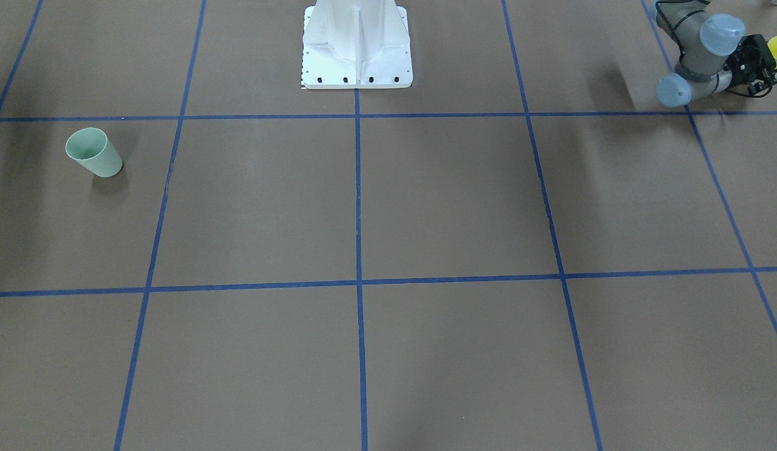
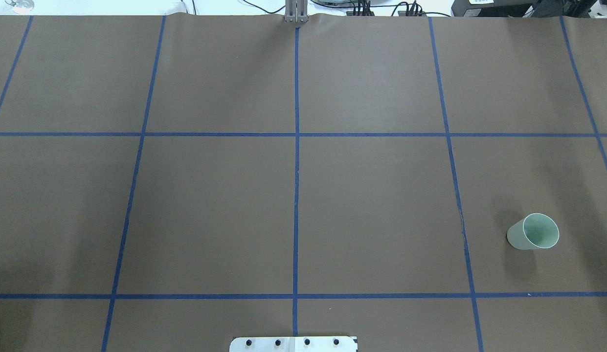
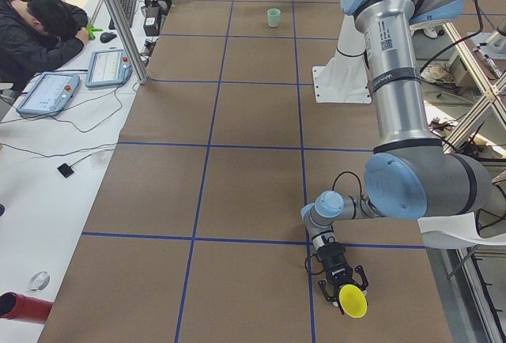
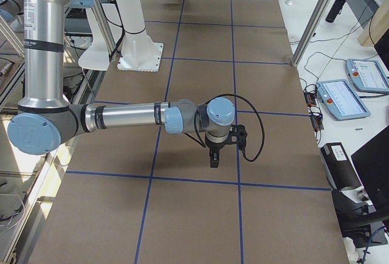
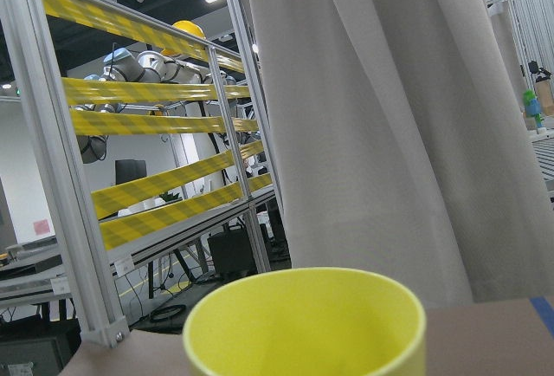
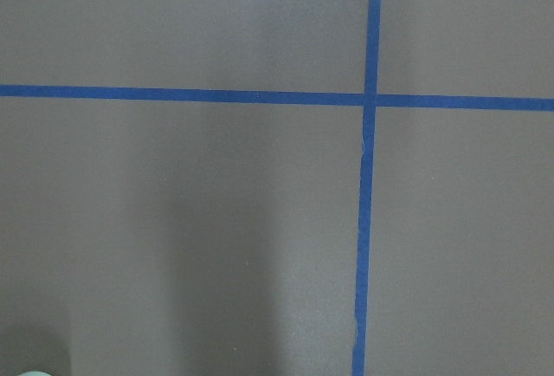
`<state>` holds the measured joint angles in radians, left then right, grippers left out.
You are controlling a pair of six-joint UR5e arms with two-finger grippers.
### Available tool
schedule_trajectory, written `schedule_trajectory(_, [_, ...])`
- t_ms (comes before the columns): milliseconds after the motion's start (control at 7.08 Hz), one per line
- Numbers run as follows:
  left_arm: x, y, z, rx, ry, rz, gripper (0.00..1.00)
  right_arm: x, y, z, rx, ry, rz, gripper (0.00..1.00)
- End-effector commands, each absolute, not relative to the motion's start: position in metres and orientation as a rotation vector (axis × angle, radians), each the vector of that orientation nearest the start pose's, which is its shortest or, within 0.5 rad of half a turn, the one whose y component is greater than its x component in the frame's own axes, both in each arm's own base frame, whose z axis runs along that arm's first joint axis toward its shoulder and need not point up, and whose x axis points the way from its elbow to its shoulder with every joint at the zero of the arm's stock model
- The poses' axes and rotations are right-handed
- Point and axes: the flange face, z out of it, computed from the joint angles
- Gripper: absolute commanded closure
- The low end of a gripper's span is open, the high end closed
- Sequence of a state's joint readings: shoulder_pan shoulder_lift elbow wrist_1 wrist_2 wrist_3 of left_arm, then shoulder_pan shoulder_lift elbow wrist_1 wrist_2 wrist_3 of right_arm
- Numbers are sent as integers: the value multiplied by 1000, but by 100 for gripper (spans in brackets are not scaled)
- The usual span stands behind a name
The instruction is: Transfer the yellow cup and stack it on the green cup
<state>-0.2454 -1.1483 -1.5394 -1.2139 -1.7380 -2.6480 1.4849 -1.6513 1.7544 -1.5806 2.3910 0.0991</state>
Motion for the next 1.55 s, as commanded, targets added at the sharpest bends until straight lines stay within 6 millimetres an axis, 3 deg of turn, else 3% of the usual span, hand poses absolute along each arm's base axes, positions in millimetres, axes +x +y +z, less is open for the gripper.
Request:
schedule_trajectory(0, [88,-149,847,151,-876,-1171,100,20,-468,602,15,-825,-27,0])
schedule_trajectory(141, [65,-170,846,138,-859,-1131,100,20,-469,601,16,-825,-27,0])
schedule_trajectory(282, [56,-212,824,132,-777,-1069,100,19,-471,598,20,-834,-30,0])
schedule_trajectory(424, [51,-291,781,135,-648,-1045,100,18,-473,593,28,-849,-35,0])
schedule_trajectory(565, [38,-390,727,164,-538,-1009,100,18,-474,593,27,-848,-32,0])
schedule_trajectory(706, [33,-438,689,157,-471,-921,100,17,-476,590,30,-849,-34,0])
schedule_trajectory(847, [27,-503,631,188,-383,-850,100,17,-478,588,30,-850,-27,0])
schedule_trajectory(988, [23,-549,574,237,-315,-783,100,17,-479,587,34,-849,-24,0])
schedule_trajectory(1129, [30,-580,528,325,-232,-732,100,16,-479,589,30,-847,-27,0])
schedule_trajectory(1271, [40,-596,499,445,-98,-747,100,10,-479,583,37,-855,-42,0])
schedule_trajectory(1412, [55,-600,482,462,94,-734,100,-8,-481,586,16,-850,-72,0])
